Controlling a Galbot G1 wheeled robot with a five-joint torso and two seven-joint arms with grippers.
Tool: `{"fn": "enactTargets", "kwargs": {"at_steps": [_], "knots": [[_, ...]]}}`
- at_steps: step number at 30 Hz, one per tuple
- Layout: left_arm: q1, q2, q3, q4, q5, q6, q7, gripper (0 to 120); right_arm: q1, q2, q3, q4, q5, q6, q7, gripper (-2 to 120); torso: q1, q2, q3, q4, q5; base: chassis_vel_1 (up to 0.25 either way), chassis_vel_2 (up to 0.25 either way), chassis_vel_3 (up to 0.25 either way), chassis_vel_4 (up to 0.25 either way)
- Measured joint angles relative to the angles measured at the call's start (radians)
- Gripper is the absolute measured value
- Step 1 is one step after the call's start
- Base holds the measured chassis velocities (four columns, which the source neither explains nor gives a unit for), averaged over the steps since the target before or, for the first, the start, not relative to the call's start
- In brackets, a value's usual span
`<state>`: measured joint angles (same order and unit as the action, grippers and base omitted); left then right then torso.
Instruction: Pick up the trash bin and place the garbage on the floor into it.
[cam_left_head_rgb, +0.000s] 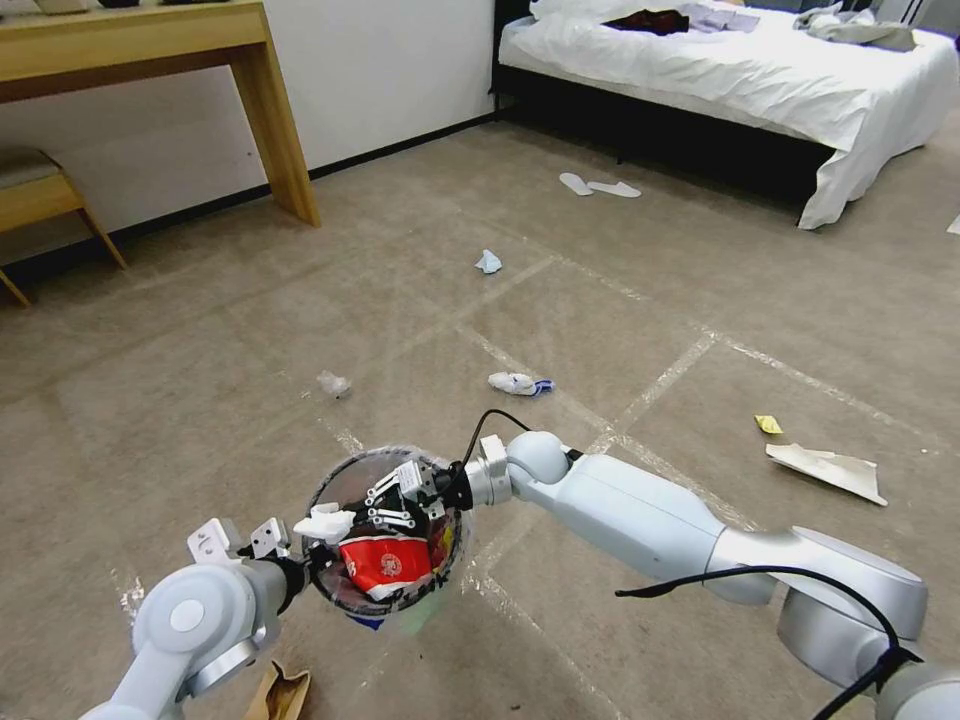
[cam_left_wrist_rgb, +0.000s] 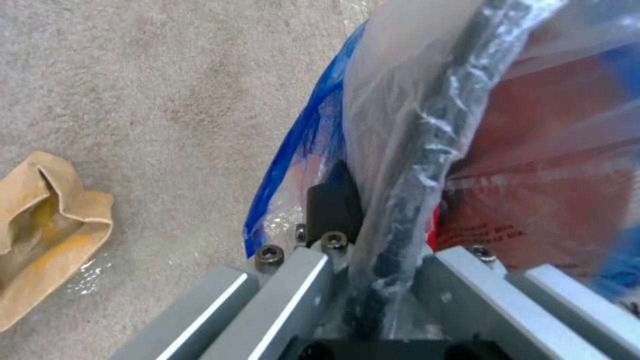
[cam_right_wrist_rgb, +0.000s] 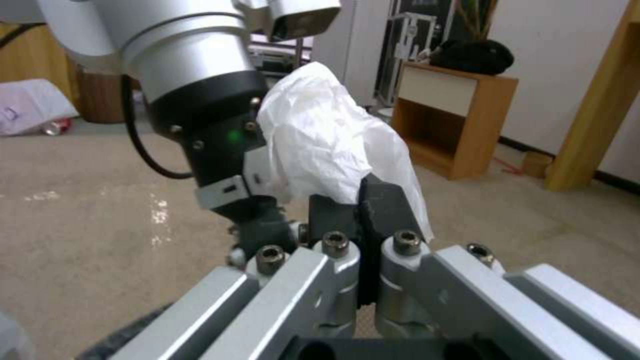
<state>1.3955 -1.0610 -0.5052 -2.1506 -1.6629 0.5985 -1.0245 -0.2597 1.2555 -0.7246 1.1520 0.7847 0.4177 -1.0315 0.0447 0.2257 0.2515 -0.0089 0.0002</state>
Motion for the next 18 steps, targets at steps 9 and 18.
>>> {"fn": "enactTargets", "kwargs": {"at_steps": [9, 18], "knots": [[0.000, 0.000, -0.001, -0.004, -0.002, 0.000, -0.001, 0, 0.013, 0.004, -0.002, -0.029, -0.026, 0.021, 0.015, 19, 0.000, 0.000, 0.000, -0.0001, 0.0000, 0.000, 0.000, 0.000, 0.000], [-0.008, 0.014, -0.011, -0.002, -0.017, 0.000, -0.004, 0, 0.019, -0.018, 0.006, -0.030, -0.038, 0.027, -0.005, 54, 0.000, 0.000, 0.000, -0.0001, 0.0000, 0.000, 0.000, 0.000, 0.000]]}}
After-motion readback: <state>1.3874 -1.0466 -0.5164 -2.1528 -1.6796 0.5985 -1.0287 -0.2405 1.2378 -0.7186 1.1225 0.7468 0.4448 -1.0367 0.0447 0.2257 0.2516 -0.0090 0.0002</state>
